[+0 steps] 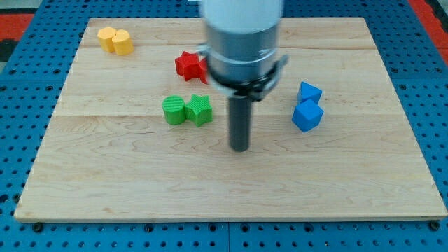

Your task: Point your arm towards red star

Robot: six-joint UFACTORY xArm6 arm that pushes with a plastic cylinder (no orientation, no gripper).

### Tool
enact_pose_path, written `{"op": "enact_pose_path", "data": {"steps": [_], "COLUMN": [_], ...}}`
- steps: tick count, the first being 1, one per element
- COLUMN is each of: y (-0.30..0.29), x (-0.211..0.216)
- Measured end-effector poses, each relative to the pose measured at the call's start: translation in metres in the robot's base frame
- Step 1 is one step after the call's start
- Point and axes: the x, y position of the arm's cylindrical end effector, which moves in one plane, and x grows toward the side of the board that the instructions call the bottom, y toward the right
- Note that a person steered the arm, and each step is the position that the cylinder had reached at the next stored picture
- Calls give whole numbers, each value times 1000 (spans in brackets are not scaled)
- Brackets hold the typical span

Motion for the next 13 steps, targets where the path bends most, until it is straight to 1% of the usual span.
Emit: {"op": "enact_pose_path", "data": {"steps": [1,2,3,4,5,6,9,13], "y": [-23,-79,-175,-287,-319,-317,-340,-325], "x": [1,36,50,-7,-93,-110,-130,-133]}}
